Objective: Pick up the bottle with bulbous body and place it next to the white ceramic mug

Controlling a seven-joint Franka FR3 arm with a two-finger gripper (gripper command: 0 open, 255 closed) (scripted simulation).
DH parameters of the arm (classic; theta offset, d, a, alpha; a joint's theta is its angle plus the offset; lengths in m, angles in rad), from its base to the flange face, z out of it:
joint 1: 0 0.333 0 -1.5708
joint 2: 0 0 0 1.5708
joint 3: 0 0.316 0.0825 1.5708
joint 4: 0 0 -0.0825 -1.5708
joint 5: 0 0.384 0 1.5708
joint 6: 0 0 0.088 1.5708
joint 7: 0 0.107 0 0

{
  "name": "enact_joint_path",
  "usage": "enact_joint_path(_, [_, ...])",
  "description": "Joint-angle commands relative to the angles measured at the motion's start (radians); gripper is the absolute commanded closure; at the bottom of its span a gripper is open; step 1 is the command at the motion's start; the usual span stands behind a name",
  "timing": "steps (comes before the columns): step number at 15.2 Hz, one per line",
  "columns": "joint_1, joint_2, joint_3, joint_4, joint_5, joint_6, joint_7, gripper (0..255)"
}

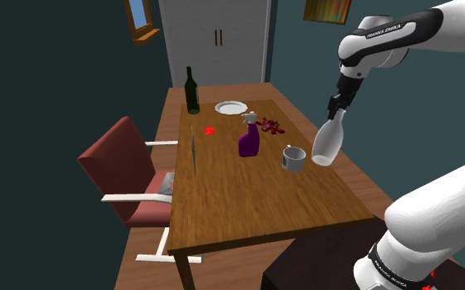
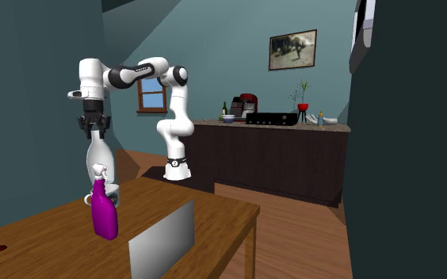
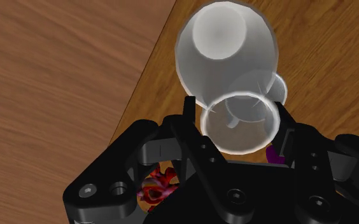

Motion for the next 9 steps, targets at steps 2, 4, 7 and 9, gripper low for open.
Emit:
enact_joint_path(2, [0.000,0.009,-0.004,-0.033,0.002,0.043,-0.004,255])
enact_joint_path(4, [0.000,0.017,-0.006,-0.053,0.003,0.071,-0.007,255])
enact_joint_path(7, [0.000,0.031,-0.010,-0.082,0.006,0.113,-0.013,255])
enact_joint_path(9, [0.001,0.039,-0.012,-0.096,0.008,0.134,-0.015,255])
